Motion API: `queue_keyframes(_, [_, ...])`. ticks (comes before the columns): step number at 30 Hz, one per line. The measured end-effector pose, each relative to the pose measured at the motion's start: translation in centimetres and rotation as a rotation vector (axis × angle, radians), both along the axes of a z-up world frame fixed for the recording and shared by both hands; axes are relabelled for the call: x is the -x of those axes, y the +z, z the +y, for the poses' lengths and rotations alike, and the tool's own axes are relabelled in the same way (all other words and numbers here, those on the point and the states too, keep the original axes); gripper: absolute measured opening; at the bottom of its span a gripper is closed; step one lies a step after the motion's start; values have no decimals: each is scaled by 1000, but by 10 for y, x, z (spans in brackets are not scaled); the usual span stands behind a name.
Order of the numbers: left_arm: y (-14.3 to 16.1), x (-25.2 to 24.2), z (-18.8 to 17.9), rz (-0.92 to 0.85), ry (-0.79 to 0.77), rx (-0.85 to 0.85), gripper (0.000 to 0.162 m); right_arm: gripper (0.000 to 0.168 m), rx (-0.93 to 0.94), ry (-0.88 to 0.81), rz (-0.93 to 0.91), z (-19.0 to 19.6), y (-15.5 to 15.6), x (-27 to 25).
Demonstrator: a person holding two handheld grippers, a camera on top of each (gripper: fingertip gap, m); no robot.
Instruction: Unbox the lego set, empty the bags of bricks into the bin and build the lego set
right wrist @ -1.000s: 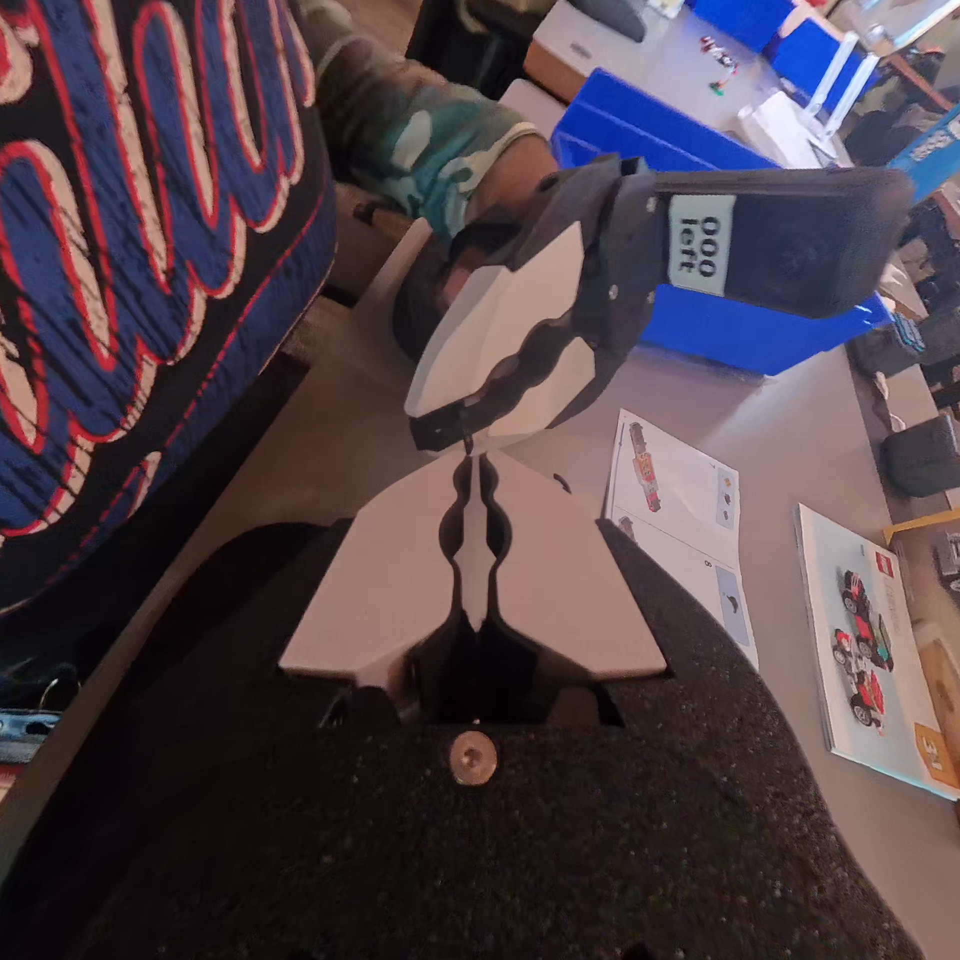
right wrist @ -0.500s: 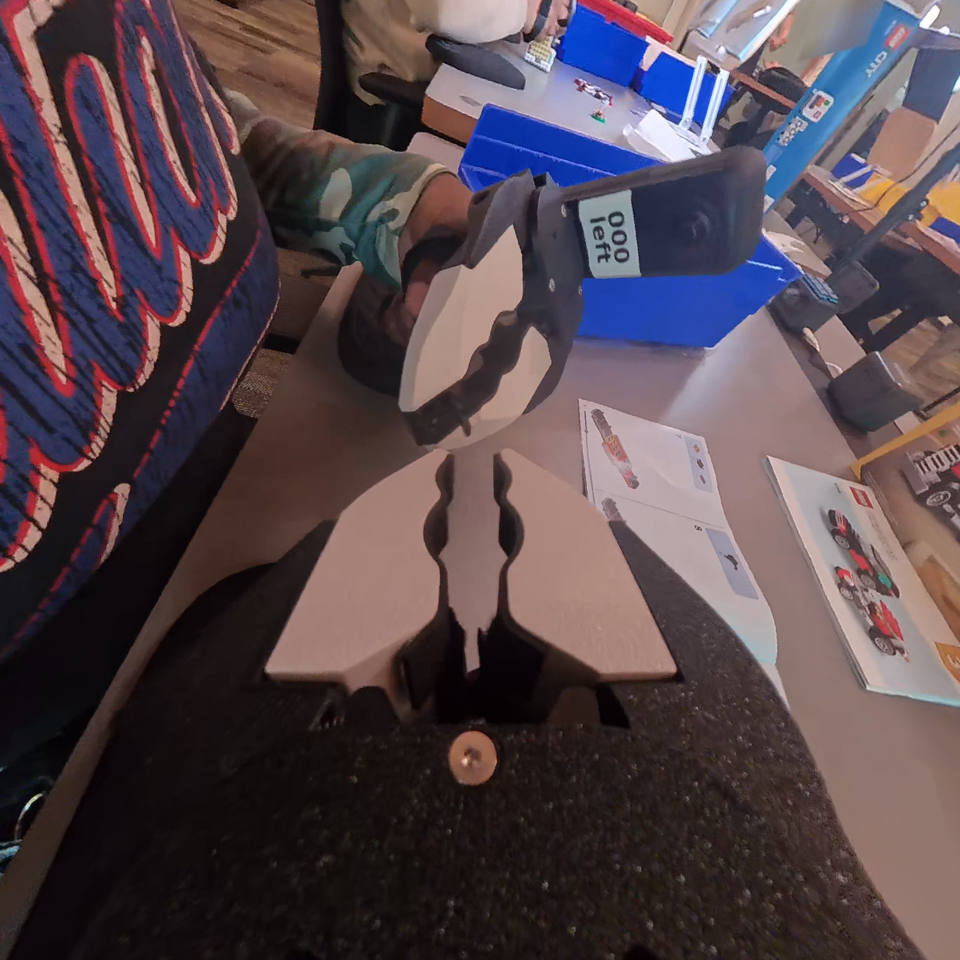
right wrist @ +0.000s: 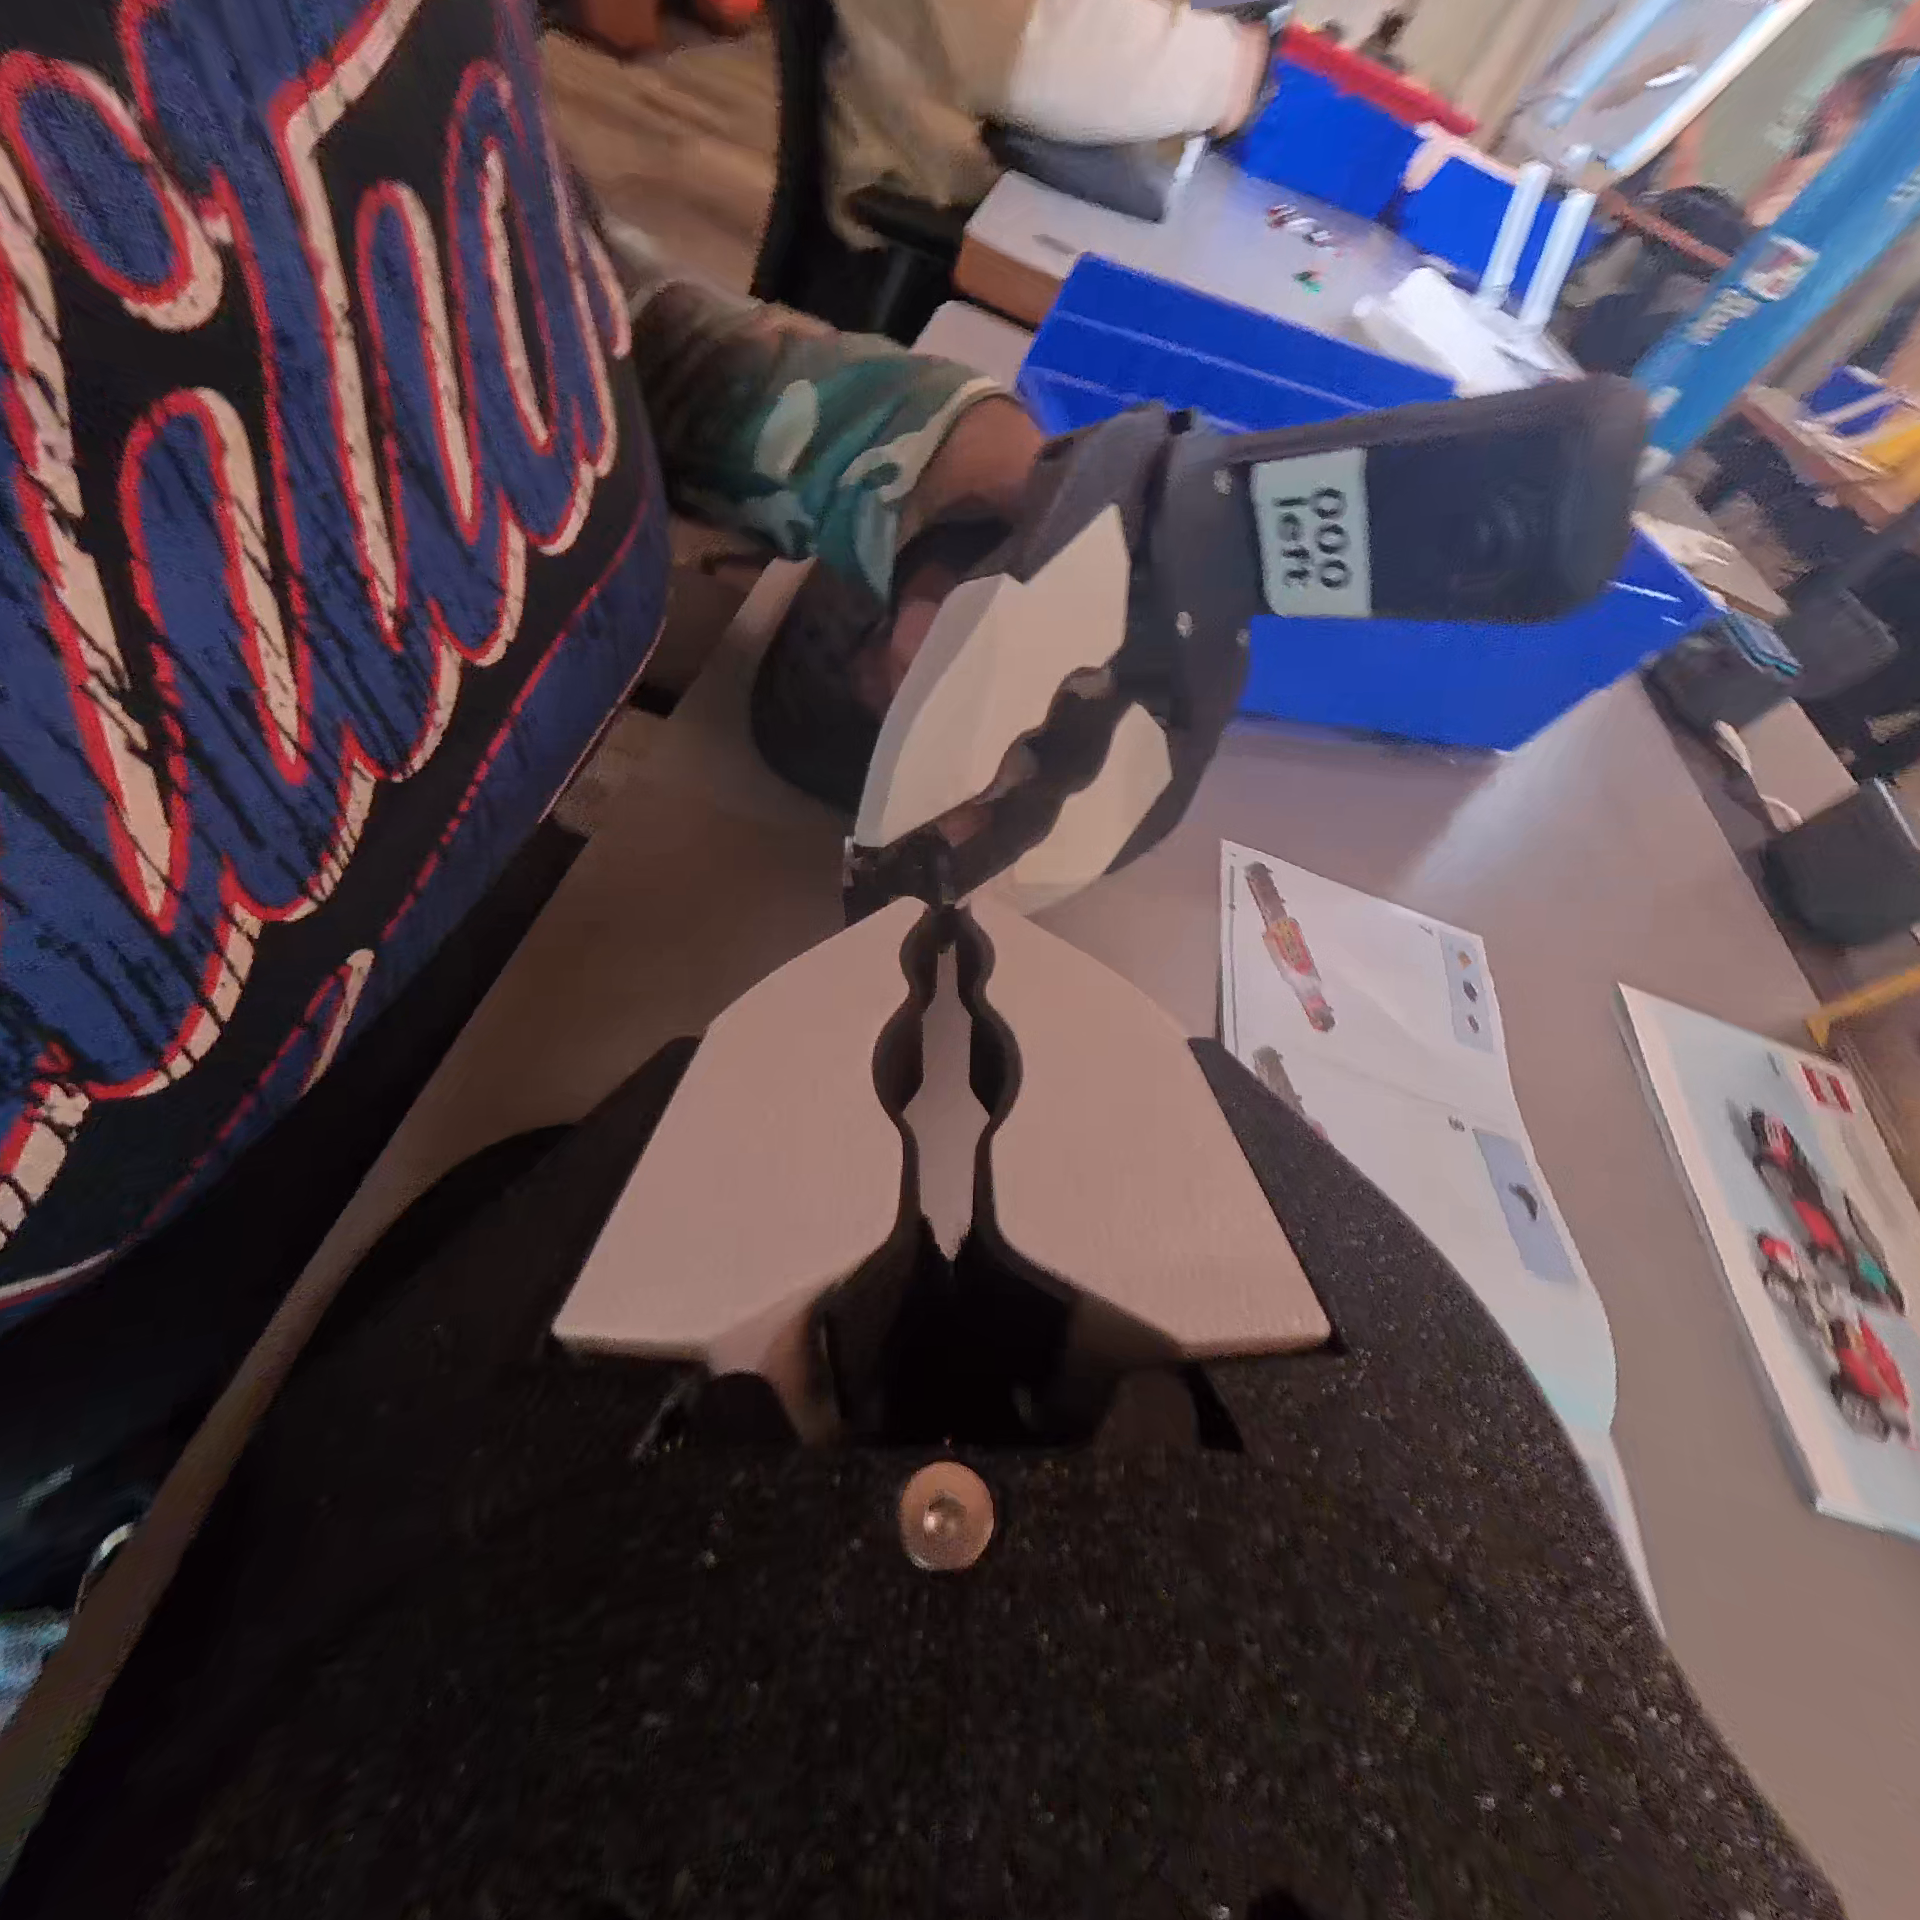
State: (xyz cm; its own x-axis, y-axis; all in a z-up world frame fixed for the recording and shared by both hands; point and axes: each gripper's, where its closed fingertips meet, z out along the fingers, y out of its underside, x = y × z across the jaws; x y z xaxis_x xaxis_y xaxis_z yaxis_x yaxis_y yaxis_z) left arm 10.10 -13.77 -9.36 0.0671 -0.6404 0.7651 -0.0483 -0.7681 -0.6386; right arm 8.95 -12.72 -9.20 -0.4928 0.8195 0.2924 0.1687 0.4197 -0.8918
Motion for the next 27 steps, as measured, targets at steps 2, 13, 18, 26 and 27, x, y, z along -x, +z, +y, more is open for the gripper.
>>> queue_keyframes(2, [0,5,5,-4,40,-11,15,3,65,-78,35,8,2,-4])
queue_keyframes(13, [-35,20,29,248,189,-96,15,3,356,-427,161,69,5,-26])
queue_keyframes(18, [-38,18,43,373,250,-229,23,3,382,-386,167,86,9,-25])
queue_keyframes(26, [-70,10,77,735,238,-522,49,2,573,-464,115,106,-7,-45])
queue_keyframes(27, [-74,6,81,770,217,-549,49,3,615,-467,119,110,-7,-47])
